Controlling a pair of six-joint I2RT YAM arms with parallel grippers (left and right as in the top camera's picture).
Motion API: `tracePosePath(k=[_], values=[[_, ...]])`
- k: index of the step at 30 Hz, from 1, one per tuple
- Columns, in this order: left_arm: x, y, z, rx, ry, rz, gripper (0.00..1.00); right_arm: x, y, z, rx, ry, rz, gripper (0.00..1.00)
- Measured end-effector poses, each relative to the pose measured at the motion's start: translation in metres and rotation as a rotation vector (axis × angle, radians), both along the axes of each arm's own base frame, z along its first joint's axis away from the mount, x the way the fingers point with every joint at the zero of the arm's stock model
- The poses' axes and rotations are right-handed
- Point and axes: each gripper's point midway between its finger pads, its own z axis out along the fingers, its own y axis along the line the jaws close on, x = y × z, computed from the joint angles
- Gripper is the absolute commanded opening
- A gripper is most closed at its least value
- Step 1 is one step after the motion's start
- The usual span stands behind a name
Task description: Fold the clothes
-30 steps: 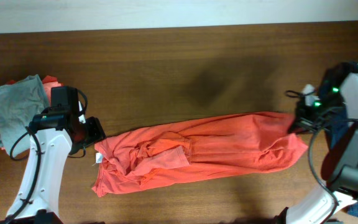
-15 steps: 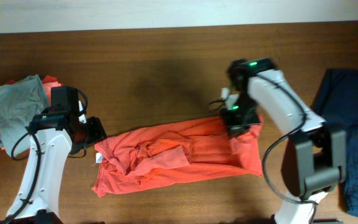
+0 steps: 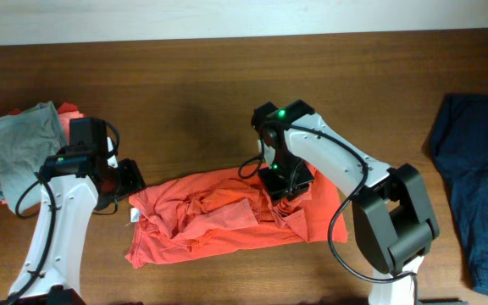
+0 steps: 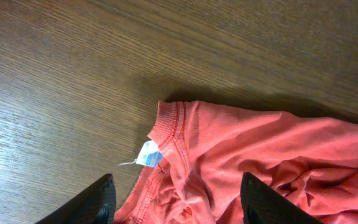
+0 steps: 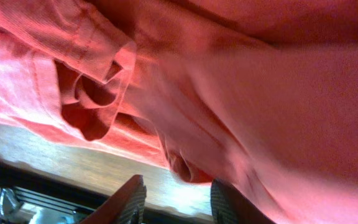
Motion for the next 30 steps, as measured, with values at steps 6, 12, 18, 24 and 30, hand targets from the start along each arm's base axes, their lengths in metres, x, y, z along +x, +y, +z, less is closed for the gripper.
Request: tracePosePath(k=[6, 12, 18, 24, 30], values=[[0.000, 0.000, 0.000, 0.000, 0.000, 0.000, 0.64, -0.001, 0.001, 0.000, -0.002, -0.005, 0.026, 0.47], [0.000, 0.000, 0.000, 0.000, 0.000, 0.000, 0.64, 0.011, -0.005, 0.013, -0.041, -0.064, 0.038, 0.52], [0.000, 0.000, 0.000, 0.000, 0.000, 0.000, 0.64, 0.027, -0.018, 0.049, -0.041, -0.196, 0.009, 0.53], [0.000, 0.000, 0.000, 0.000, 0.000, 0.000, 0.64, 0.042, -0.051, 0.046, -0.061, -0.192, -0.095, 0.52], [0.000, 0.000, 0.000, 0.000, 0.000, 0.000, 0.64, 0.040, -0.062, 0.023, -0.063, -0.164, -0.132, 0.52]])
